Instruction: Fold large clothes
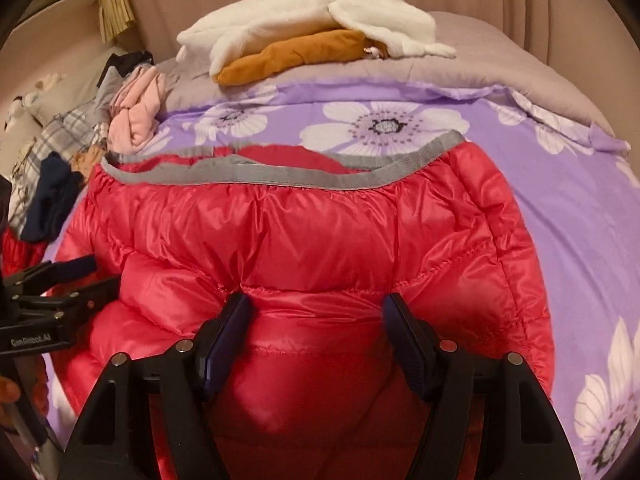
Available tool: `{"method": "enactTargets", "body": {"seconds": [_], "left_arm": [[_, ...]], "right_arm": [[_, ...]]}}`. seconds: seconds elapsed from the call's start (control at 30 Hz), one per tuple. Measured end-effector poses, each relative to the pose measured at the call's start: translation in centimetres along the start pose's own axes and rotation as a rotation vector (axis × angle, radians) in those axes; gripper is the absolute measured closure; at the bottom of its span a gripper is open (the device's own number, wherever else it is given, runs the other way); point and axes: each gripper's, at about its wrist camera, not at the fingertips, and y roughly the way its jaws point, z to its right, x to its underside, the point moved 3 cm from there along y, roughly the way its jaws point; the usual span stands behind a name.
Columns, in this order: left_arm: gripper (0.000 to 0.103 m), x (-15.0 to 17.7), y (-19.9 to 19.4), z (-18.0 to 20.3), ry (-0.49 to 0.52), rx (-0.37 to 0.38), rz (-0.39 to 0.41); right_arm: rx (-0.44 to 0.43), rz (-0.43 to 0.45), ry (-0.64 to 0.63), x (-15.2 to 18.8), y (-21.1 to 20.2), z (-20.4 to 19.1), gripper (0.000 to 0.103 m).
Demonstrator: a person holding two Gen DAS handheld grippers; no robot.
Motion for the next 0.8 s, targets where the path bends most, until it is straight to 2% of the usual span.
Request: {"method": "enactTargets", "body": {"seconds": [0.3,0.47,0.67,0.8], "left_arm": [[0.016,0.3,1.4,0.0,0.001,0.024,-0.017],[0.015,0.4,0.9,0.4,-0.006,-0.007,-0.002],[0.014,0.7,-1.3,0.4,-0.042,-0.043,0.025],[0.014,1.4,-3.0,0.7,-0.029,-0.052,0.059]], "right_arm": [[-0.02,-0.037,0.041,0.4,1.5,0.3,0.033],[-0.019,-0.039,0.044,0.4,1.4,0.3,0.033],[-0.02,-0.009,0.035,0.0,-0.6,0.0,0.032],[-0.043,0.044,0.036,-0.1,-3.1,-0.3,0.032]]}}
